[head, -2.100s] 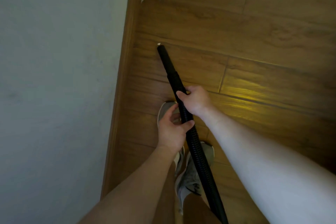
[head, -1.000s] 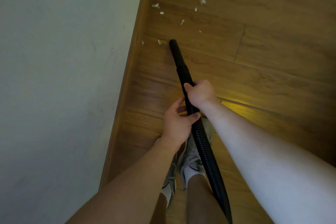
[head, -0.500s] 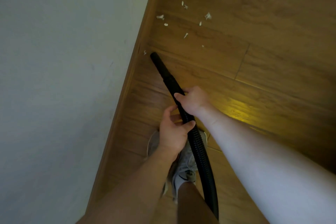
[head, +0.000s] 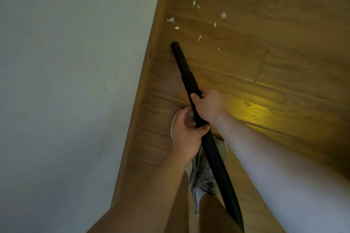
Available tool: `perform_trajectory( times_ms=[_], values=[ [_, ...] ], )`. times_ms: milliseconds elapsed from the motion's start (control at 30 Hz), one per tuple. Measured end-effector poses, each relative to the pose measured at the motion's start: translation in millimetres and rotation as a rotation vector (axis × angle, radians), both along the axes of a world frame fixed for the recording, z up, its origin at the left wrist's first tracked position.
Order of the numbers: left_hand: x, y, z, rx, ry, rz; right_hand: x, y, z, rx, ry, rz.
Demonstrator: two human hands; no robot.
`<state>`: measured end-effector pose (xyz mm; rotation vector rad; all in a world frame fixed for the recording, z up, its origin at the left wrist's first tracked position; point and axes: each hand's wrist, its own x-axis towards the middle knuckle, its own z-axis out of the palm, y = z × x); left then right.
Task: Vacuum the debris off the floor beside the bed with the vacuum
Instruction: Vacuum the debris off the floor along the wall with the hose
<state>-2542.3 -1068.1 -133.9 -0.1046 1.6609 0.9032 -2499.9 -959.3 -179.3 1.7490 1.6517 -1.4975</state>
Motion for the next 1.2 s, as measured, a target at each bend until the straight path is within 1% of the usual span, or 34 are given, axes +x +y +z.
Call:
perform_trajectory(
  times_ms=[267, 467, 667, 767, 967, 1200],
  values=[
    [14, 23, 3, -0.032, -0.006, -0.098, 26, 20, 7, 0.010, -0.043, -0.121],
    [22, 30, 9, -0.013, -0.007, -0.194, 43, 19, 11, 0.031, -0.049, -0.243],
    [38, 34, 14, 0.001, -0.033, -0.232, 68, 21, 16, 0.021, -0.033, -0.345],
    [51, 38, 16, 0.000, -0.064, -0.218, 82, 24, 17, 0.004, -0.047, -0.386],
    [60, 57, 19, 0.005, -0.097, -0.202, 90, 43, 22, 0.007, -0.058, -0.394],
    [45, 69, 20, -0.007, -0.072, -0.224, 73, 58, 26, -0.032, -0.062, -0.336]
  ],
)
